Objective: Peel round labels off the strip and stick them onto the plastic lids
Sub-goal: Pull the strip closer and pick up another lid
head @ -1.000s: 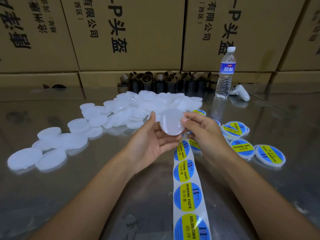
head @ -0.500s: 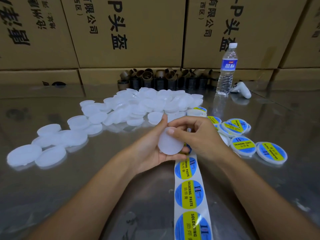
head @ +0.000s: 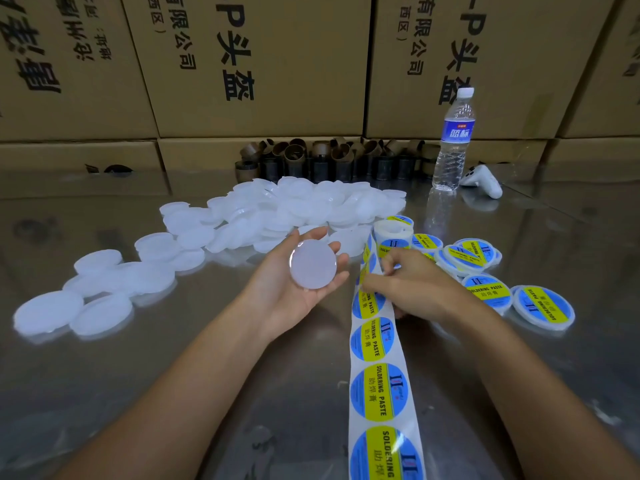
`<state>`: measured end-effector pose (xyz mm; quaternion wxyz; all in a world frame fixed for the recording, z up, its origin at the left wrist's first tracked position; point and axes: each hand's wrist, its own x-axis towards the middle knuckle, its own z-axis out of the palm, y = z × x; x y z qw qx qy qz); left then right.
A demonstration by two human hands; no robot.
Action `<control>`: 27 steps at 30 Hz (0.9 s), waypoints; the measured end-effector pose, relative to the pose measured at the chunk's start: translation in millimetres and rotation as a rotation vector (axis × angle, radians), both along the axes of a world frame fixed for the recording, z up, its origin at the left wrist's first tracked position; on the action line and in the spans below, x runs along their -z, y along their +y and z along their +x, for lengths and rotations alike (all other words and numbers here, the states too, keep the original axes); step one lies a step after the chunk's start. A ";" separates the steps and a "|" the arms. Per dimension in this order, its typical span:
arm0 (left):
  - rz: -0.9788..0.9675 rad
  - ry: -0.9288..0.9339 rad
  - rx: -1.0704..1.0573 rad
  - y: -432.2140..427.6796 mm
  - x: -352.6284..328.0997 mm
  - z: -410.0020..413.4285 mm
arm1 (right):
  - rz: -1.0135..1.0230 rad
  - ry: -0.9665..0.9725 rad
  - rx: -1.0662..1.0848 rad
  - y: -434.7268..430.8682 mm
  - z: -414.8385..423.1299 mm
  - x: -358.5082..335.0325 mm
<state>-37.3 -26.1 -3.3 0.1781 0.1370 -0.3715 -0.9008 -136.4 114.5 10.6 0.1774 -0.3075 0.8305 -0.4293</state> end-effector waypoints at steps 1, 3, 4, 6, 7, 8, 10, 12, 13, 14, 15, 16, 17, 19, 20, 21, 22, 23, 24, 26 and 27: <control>0.000 -0.004 -0.015 -0.1 -0.2 -0.2 | -0.020 -0.030 -0.042 0.0 0.5 0.6; -0.004 -0.007 -0.030 0.2 -0.8 -0.3 | -0.109 -0.099 -0.069 0.1 0.5 1.3; -0.007 -0.006 -0.034 0.1 -0.9 -0.2 | -0.180 -0.151 -0.056 -0.3 0.6 0.9; -0.035 -0.007 -0.029 0.7 -1.3 -0.4 | -0.350 -0.226 0.020 -2.3 -0.5 -0.2; -0.068 -0.019 -0.023 1.8 -1.3 -0.4 | -0.433 -0.243 0.073 -3.4 -2.0 -0.2; -0.112 -0.041 -0.021 3.1 -0.9 -1.1 | -0.506 -0.254 0.124 -4.1 -4.4 0.2; -0.231 -0.102 -0.025 6.3 -0.4 -2.1 | -0.623 -0.274 0.208 -4.6 -9.5 1.4; -0.394 -0.168 0.006 9.6 0.3 -1.2 | -0.729 -0.307 0.279 -4.2 -12.8 2.2; -0.462 -0.194 0.058 11.8 -0.2 0.1 | -0.774 -0.319 0.317 -4.4 -14.7 2.9; -0.519 -0.213 0.129 13.4 -0.2 1.6 | -0.805 -0.321 0.353 -4.5 -16.7 3.9; -0.563 -0.221 0.210 14.9 0.1 3.4 | -0.827 -0.317 0.382 -5.1 -18.5 4.8; -0.595 -0.215 0.294 16.1 0.4 5.2 | -0.846 -0.309 0.402 -5.5 -19.9 5.6; -0.623 -0.198 0.372 17.9 -0.2 7.3 | -0.858 -0.293 0.417 -6.2 -21.1 6.6; -0.684 -0.174 0.479 19.1 -1.1 9.8 | -0.854 -0.241 0.441 -6.8 -23.0 8.1; -0.707 -0.178 0.493 18.4 0.1 9.7 | -0.848 -0.218 0.449 -6.9 -23.7 8.2; -0.721 -0.182 0.495 17.0 1.9 9.2 | -0.845 -0.202 0.456 -7.3 -24.1 8.4; -0.724 -0.183 0.491 15.6 3.3 8.5 | -0.842 -0.188 0.463 -7.6 -24.2 8.4; -0.714 -0.175 0.477 15.2 3.5 8.4 | -0.836 -0.162 0.469 -8.1 -23.8 8.4; -0.697 -0.165 0.449 14.6 3.9 7.7 | -0.818 -0.106 0.474 -8.4 -22.8 8.2; -0.654 -0.157 0.350 13.5 3.7 6.1 | -0.765 0.078 0.443 -8.2 -17.9 7.4; -0.633 -0.165 0.281 12.4 3.4 5.0 | -0.748 0.162 0.393 -8.1 -13.8 6.4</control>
